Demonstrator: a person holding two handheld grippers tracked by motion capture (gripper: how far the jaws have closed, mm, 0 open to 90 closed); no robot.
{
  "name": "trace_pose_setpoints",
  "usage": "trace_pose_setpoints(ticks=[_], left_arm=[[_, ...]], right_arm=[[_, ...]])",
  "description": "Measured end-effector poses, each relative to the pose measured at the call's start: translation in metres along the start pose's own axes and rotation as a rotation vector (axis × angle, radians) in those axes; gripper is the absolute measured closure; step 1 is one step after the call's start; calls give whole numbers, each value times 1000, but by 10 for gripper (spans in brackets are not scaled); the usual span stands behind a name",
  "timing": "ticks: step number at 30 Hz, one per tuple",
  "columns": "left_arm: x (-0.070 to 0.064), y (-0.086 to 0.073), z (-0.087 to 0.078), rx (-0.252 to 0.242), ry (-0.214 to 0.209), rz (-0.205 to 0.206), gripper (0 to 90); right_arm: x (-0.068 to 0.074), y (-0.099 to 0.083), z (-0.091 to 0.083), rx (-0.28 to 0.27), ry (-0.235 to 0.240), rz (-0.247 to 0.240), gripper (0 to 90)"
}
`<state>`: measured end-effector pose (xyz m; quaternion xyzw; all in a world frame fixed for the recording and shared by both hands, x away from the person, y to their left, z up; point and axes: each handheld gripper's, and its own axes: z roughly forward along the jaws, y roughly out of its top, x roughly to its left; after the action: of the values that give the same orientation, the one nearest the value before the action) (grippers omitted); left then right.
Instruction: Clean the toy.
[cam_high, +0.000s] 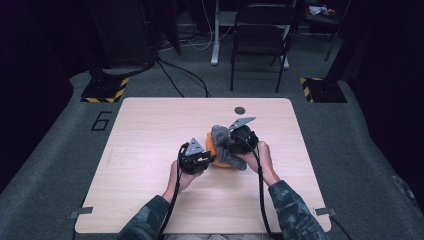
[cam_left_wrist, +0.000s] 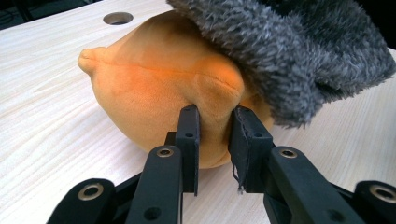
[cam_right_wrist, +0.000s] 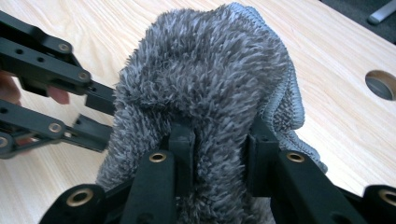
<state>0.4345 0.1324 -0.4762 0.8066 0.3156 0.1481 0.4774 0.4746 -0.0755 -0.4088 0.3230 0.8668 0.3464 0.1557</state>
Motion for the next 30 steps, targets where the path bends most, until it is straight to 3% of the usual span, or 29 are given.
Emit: trace_pose_setpoints(ticks=[9, 15, 21, 23, 25, 27, 30], left_arm=[[2, 0, 0, -11, 1, -3, 768], [2, -3, 4, 12, -3, -10, 811], [0, -1, 1, -17, 12, -1, 805], [-1, 1, 0, -42, 18, 6, 746], [-3, 4, -1, -62, 27, 6, 617], [-6, 6, -1, -95, 63, 17, 522], [-9, 8, 2, -114, 62, 34, 521]], right_arm=[[-21, -8, -1, 43, -26, 54, 686], [-36, -15, -2, 48, -8, 111, 688], [-40, -18, -1, 45, 7, 123, 690], [-40, -19, 0, 49, 13, 132, 690], [-40, -20, 2, 47, 20, 133, 690], [-37, -20, 3, 51, 14, 135, 691], [-32, -18, 4, 52, 20, 110, 692]])
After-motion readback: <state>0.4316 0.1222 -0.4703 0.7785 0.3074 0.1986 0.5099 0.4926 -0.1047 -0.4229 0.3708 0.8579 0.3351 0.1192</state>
